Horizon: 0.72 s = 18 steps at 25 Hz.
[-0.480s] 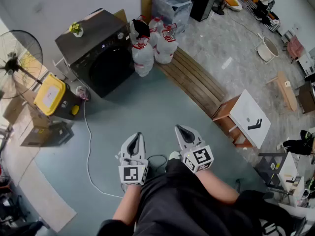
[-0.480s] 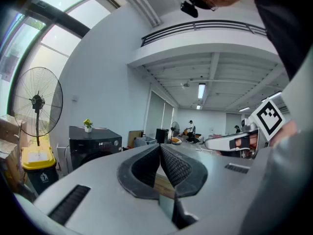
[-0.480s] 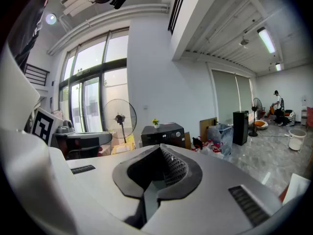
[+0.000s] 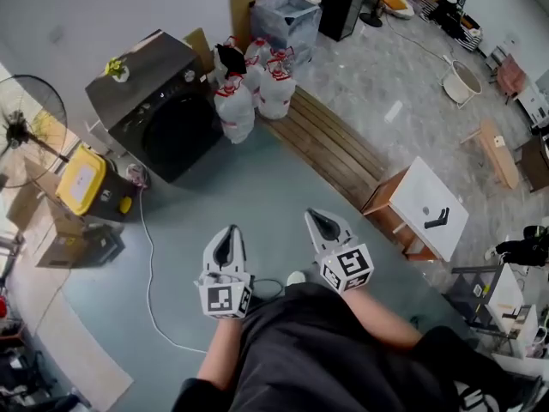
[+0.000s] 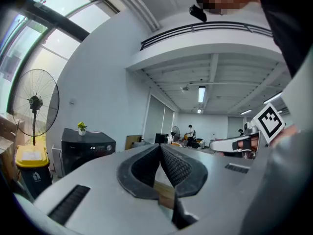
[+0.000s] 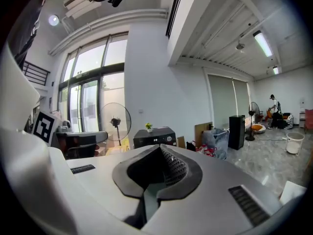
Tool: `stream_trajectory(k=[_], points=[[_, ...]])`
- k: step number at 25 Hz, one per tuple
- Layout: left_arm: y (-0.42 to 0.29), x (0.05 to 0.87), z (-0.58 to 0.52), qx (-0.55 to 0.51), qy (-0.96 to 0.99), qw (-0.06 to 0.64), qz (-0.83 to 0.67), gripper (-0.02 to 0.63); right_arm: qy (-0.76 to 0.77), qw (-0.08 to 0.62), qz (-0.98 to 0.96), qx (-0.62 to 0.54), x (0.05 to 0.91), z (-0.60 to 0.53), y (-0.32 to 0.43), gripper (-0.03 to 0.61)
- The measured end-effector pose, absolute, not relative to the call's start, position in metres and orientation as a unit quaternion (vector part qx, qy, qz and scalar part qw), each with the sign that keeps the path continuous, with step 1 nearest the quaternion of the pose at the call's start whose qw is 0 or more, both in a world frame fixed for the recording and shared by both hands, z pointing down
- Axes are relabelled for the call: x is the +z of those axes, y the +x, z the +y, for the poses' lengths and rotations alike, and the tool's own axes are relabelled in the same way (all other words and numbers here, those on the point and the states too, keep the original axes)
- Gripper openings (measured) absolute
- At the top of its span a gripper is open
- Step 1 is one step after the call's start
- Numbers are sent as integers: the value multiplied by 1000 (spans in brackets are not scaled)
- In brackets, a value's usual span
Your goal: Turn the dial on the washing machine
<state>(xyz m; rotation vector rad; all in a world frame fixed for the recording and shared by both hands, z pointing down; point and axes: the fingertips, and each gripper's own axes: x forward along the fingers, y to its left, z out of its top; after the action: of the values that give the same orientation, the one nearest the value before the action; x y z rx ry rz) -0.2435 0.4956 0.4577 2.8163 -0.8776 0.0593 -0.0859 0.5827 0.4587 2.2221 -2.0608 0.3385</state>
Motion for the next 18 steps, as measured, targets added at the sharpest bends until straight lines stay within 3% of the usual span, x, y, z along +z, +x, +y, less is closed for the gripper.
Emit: stream_trajectory(k=[11, 13, 14, 15, 18], points=[[-202, 467, 519, 17, 961, 106, -255, 6, 743, 42, -655, 130, 472, 609, -47, 9], [-199, 470, 520, 19, 962, 118, -247, 26, 750, 42, -646, 134, 474, 612, -42, 124], [-197, 471, 520, 19, 962, 124, -241, 93, 752, 44, -643, 136, 476, 613, -40, 172], [-196, 472, 521, 19, 963, 129, -235, 143, 753, 46, -641, 138, 478, 615, -38, 184], [-189, 471, 526, 22, 966, 128, -225, 155, 755, 45, -639, 143, 480, 622, -33, 189]])
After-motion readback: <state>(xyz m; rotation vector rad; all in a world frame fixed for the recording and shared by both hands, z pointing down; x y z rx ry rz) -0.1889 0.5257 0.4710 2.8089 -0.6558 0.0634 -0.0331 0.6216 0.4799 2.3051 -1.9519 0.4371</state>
